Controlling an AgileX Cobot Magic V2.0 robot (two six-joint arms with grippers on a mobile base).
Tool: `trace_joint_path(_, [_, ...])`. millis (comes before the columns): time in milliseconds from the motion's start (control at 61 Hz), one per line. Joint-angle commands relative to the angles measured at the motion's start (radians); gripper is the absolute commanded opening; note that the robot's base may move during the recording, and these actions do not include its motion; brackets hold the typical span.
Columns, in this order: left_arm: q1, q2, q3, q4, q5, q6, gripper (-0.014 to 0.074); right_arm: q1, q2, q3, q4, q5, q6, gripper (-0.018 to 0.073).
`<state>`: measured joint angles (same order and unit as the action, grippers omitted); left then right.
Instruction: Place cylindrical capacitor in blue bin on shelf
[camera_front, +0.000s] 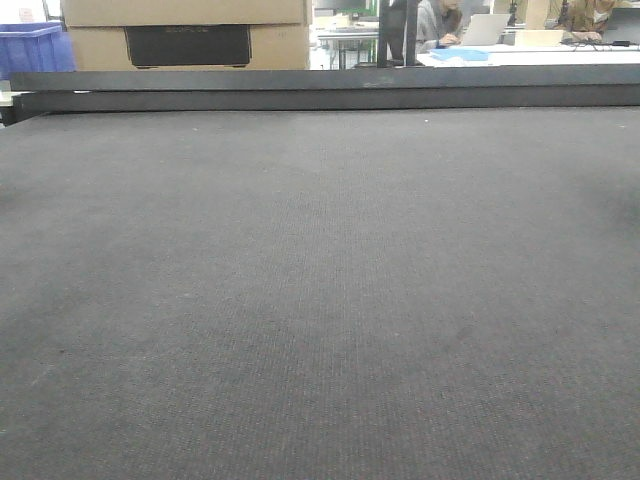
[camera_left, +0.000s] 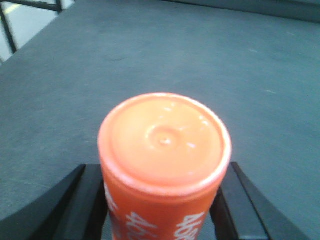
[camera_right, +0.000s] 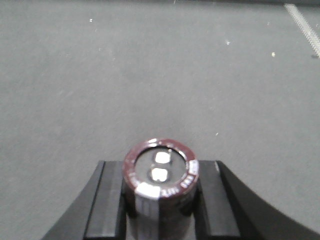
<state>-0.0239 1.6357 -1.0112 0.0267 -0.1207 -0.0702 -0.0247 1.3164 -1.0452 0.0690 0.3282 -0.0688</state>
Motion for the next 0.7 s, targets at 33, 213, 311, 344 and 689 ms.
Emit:
trace_joint_path(33, [-0.056, -0.117, -0.052, 0.059, 0.208, 0.000, -0.0111, 0.046, -0.039, -0.022, 0.005, 0.020, 0.000, -0.0069])
trace_joint_path(213, [-0.132, -0.259, -0.107, 0.055, 0.426, 0.000, -0.0111, 0.105, -0.112, -0.022, 0.005, 0.079, 0.000, -0.0069])
trace_joint_path(311, [-0.166, -0.343, -0.110, 0.053, 0.495, 0.000, -0.0111, 0.120, -0.172, -0.022, 0.005, 0.116, 0.000, -0.0069])
trace_joint_path(344, [-0.174, -0.376, -0.110, 0.053, 0.525, 0.000, -0.0111, 0.125, -0.197, -0.022, 0.005, 0.129, 0.000, -0.0069])
trace_joint_path(689, [-0.191, -0.663, -0.103, 0.051, 0.776, 0.000, -0.0111, 0.127, -0.511, 0.142, 0.007, 0.139, 0.000, -0.0069])
